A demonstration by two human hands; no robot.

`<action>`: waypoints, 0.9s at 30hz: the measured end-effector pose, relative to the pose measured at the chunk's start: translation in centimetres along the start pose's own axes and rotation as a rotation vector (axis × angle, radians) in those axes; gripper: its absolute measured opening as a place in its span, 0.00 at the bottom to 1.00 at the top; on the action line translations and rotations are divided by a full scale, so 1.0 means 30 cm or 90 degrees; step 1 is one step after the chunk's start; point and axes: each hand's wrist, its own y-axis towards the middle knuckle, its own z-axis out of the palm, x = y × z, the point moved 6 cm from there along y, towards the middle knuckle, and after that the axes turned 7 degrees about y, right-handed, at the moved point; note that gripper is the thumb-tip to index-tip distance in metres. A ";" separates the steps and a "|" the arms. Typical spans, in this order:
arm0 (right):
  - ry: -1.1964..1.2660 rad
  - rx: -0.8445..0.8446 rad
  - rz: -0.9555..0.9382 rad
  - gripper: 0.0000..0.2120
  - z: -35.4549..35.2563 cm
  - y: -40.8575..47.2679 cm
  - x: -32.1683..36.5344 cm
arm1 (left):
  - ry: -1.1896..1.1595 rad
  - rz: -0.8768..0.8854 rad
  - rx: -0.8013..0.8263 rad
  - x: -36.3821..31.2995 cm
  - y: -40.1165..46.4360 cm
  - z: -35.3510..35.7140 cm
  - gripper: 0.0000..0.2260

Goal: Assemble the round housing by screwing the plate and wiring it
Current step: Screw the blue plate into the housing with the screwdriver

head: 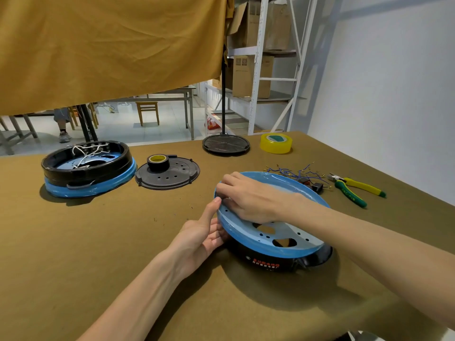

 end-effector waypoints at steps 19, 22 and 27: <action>-0.048 -0.022 0.064 0.07 0.026 -0.001 0.021 | 0.019 -0.006 0.003 0.000 0.000 -0.004 0.30; -0.133 -0.014 0.045 0.03 0.040 -0.011 0.041 | 0.007 -0.003 0.016 0.001 -0.004 -0.002 0.27; -0.083 -0.019 0.082 0.06 0.016 0.001 0.028 | -0.004 0.013 -0.010 0.004 -0.006 0.003 0.29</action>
